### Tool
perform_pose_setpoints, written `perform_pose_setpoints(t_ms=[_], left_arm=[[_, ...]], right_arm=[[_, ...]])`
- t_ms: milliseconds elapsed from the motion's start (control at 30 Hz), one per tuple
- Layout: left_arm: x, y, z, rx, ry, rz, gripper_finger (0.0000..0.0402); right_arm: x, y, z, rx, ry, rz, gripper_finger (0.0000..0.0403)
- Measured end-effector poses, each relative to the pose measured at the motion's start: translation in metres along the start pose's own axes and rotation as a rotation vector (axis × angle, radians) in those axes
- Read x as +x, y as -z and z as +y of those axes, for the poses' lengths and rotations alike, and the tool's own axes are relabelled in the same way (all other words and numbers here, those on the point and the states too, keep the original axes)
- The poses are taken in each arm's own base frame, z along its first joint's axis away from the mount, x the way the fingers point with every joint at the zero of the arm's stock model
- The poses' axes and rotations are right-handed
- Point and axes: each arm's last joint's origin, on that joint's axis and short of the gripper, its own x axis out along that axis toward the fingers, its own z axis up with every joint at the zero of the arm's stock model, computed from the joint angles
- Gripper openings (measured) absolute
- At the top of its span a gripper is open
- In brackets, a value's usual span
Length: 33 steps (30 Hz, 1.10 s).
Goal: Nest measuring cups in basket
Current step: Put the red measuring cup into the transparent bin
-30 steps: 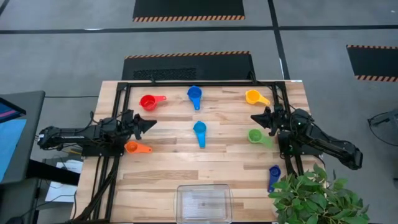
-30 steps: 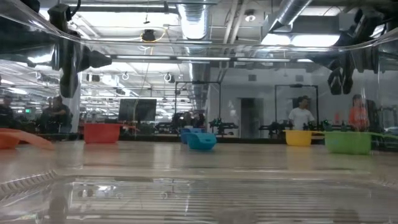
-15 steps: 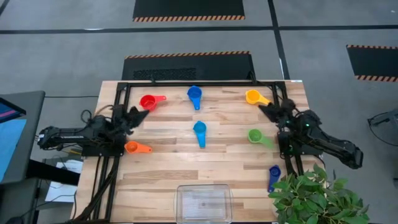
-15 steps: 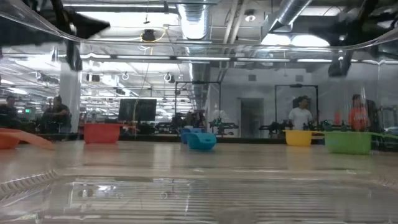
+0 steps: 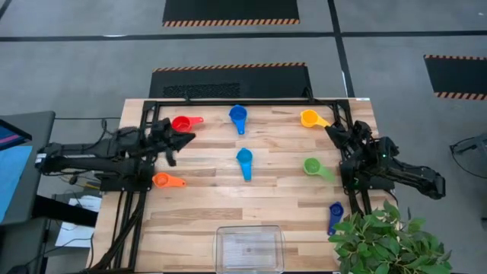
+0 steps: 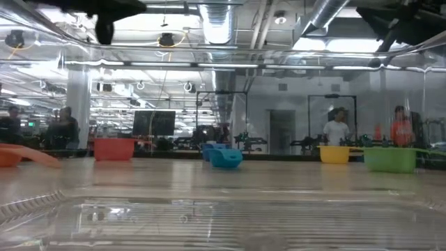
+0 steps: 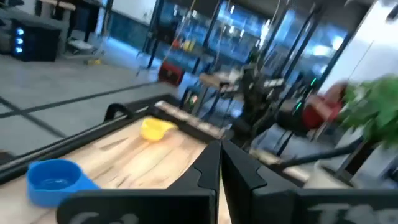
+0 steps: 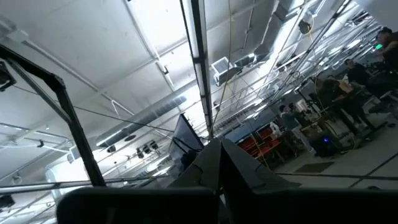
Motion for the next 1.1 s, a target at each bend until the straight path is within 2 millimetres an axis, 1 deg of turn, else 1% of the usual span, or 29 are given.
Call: perform_pose_setpoints(t_ms=[133,200,233,300,400,467,533,633,767,800,867,967,1100], left_arm=[[0.029,-0.011,-0.011,0.092,-0.054,0.1,0.0],[0.045,-0.012,-0.013,0.138,-0.131,0.161,0.0],[0.052,-0.013,-0.013,0.164,-0.198,0.194,0.0],[0.062,-0.018,-0.008,0.208,-0.383,0.247,0.0],[0.069,-0.024,0.004,0.242,-0.643,0.356,0.0],[0.073,-0.027,0.012,0.274,-0.733,0.439,0.0],[0.078,-0.028,0.02,0.307,-0.765,0.527,0.0],[0.09,-0.018,0.036,0.348,-0.719,0.694,0.0],[0.107,-0.005,0.051,0.437,-0.667,0.835,0.0],[0.11,0.0,0.057,0.424,-0.663,0.869,0.0],[0.113,0.009,0.068,0.342,-0.674,0.95,0.0],[0.114,0.022,0.083,0.227,-0.746,1.061,0.0],[0.115,0.041,0.097,0.18,-0.862,1.201,0.0]], right_arm=[[0.0,0.0,0.0,0.0,-0.001,-0.001,0.0033],[0.0,0.0,0.0,-0.007,-0.005,0.003,0.0033],[0.0,0.0,0.0,-0.013,-0.007,0.005,0.0033],[0.0,0.0,0.0,-0.016,-0.009,0.007,0.0033],[0.0,0.001,0.0,-0.016,-0.006,0.016,0.0033],[0.0,0.002,-0.001,-0.014,0.005,0.031,0.0033],[0.0,0.005,-0.003,-0.012,0.027,0.058,0.0033],[-0.001,0.008,-0.006,-0.011,0.057,0.094,0.0033],[-0.001,0.013,-0.01,-0.008,0.094,0.139,0.0033],[-0.001,0.013,-0.01,-0.007,0.098,0.145,0.0033],[-0.002,0.014,-0.011,-0.006,0.101,0.149,0.0033],[-0.002,0.014,-0.011,-0.006,0.107,0.156,0.0033],[-0.002,0.016,-0.012,-0.006,0.118,0.171,0.0033]])
